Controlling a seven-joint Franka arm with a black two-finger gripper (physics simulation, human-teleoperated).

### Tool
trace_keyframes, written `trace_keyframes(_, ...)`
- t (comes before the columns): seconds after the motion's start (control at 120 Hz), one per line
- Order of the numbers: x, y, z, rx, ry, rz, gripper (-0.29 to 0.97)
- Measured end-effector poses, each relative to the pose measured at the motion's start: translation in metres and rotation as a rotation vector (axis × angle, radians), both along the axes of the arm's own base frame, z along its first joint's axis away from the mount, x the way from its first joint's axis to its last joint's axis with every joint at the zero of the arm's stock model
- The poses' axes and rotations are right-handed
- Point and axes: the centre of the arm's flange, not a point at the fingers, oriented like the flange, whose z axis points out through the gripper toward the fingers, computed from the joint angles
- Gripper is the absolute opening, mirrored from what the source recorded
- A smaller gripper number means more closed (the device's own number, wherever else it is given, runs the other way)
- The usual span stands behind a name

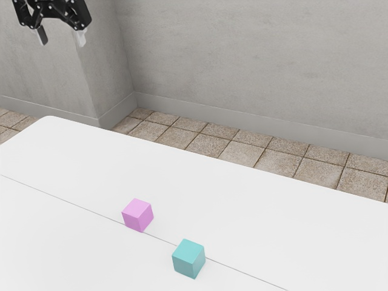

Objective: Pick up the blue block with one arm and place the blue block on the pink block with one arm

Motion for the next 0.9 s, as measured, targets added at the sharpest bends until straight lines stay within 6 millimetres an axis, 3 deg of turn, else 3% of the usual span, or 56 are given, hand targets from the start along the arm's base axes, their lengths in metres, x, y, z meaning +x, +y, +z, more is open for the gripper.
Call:
trace_keyframes(0.092, -0.009, -0.004, 0.009, -0.005, -0.019, 0.0, 0.68)
trace_keyframes(0.158, -0.024, -0.03, 0.02, -0.008, -0.027, -0.045, 0.68)
trace_keyframes(0.283, -0.009, -0.065, -0.016, -0.032, 0.093, -0.097, 0.68)
trace_keyframes(0.375, 0.003, -0.091, -0.056, -0.035, 0.181, -0.14, 0.68)
trace_keyframes(0.483, 0.004, -0.114, -0.101, -0.023, 0.269, -0.188, 0.68)
trace_keyframes(0.533, -0.002, -0.12, -0.132, -0.01, 0.314, -0.199, 0.68)
trace_keyframes(0.642, -0.006, -0.131, -0.221, 0.008, 0.39, -0.226, 0.68)
trace_keyframes(0.733, -0.002, -0.138, -0.28, 0.007, 0.409, -0.247, 0.68)
trace_keyframes(0.9, -0.011, -0.169, -0.343, 0.011, 0.397, -0.312, 0.68)
